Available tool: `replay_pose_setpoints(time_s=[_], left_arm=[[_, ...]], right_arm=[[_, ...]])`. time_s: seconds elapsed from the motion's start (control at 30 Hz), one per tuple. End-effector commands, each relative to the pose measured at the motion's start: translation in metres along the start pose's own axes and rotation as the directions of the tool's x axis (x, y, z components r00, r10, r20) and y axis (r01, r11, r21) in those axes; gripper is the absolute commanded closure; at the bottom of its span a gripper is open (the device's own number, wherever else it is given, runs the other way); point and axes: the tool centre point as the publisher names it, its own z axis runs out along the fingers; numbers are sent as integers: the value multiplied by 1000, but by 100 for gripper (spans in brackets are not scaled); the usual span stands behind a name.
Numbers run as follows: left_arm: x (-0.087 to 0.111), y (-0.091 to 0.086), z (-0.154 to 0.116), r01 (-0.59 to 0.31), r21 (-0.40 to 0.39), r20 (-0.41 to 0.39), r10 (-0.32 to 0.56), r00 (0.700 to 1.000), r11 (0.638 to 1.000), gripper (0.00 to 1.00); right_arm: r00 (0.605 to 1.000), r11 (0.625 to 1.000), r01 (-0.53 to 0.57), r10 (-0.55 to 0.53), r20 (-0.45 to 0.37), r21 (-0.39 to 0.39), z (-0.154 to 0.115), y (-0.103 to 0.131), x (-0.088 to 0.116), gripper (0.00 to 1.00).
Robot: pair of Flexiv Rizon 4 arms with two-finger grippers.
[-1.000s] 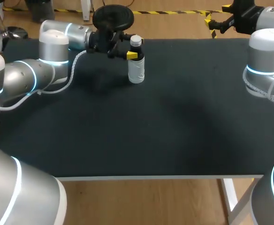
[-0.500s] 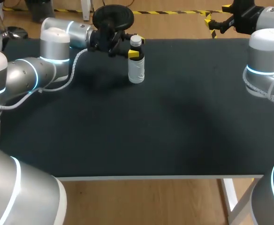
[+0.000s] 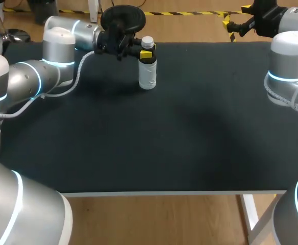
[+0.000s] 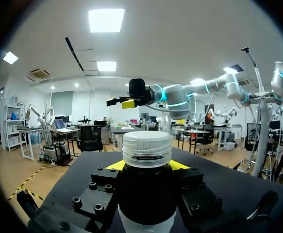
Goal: Unscrew the bottle cap
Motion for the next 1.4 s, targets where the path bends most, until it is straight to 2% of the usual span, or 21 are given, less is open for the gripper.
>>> replay_pose_setpoints(time_s=[0.03,1.4], left_arm=[[-3,-1,-6,-6,1,-44,6,999,1000,100],[-4,5,-14,5,19,3,-5,1000,1000,100]], right_arm=[[1000,1000,0,0,0,0,0,0,0,0],[1000,1000,0,0,0,0,0,0,0,0]])
